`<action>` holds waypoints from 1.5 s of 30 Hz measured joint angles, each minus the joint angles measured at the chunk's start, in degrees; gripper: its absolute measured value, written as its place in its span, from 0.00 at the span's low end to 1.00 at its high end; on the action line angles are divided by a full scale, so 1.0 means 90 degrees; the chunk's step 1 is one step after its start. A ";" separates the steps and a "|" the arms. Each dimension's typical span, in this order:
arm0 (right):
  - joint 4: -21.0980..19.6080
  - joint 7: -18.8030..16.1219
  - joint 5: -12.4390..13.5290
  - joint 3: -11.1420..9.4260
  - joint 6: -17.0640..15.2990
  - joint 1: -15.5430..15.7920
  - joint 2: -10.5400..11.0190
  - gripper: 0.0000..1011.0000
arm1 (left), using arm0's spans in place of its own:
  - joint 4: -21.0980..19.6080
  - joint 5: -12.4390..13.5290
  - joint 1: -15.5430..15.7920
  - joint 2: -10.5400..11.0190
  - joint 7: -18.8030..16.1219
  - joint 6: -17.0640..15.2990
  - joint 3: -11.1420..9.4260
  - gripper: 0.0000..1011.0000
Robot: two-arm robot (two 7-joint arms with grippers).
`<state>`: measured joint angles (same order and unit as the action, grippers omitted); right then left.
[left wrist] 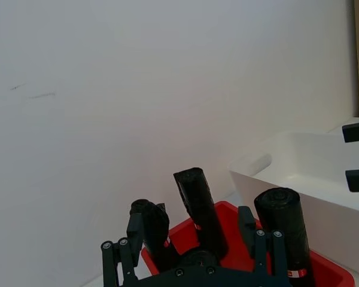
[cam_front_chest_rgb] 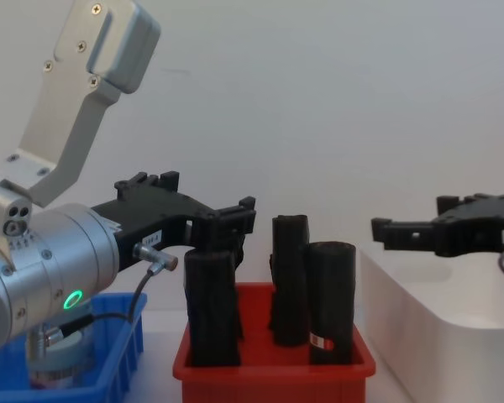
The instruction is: Pick the cotton swabs from the blue box and place them into the white box.
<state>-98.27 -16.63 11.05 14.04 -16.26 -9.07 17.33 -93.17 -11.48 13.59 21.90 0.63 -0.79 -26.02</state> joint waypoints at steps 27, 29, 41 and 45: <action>0.0676 0.0191 -0.0646 0.0456 -0.1002 -0.0720 -0.0749 0.99 | 0.0000 0.0000 0.0000 0.0000 0.0000 0.0000 0.0000 0.99; 0.0720 0.0211 -0.0657 0.0476 -0.1055 -0.0752 -0.0792 0.99 | 0.0000 0.0000 0.0000 0.0000 0.0000 0.0000 0.0000 0.99; 0.1181 0.0419 -0.0702 0.0629 -0.1386 -0.1038 -0.1154 0.99 | 0.0000 0.0000 0.0000 0.0000 0.0000 0.0000 0.0000 0.99; 0.1315 0.0477 -0.0708 0.0664 -0.1424 -0.1118 -0.1246 0.99 | 0.0000 0.0000 0.0000 0.0000 0.0000 0.0000 0.0000 0.99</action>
<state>-86.43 -12.34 4.68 20.02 -29.08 -19.13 6.11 -93.18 -11.48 13.58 21.90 0.63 -0.79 -26.02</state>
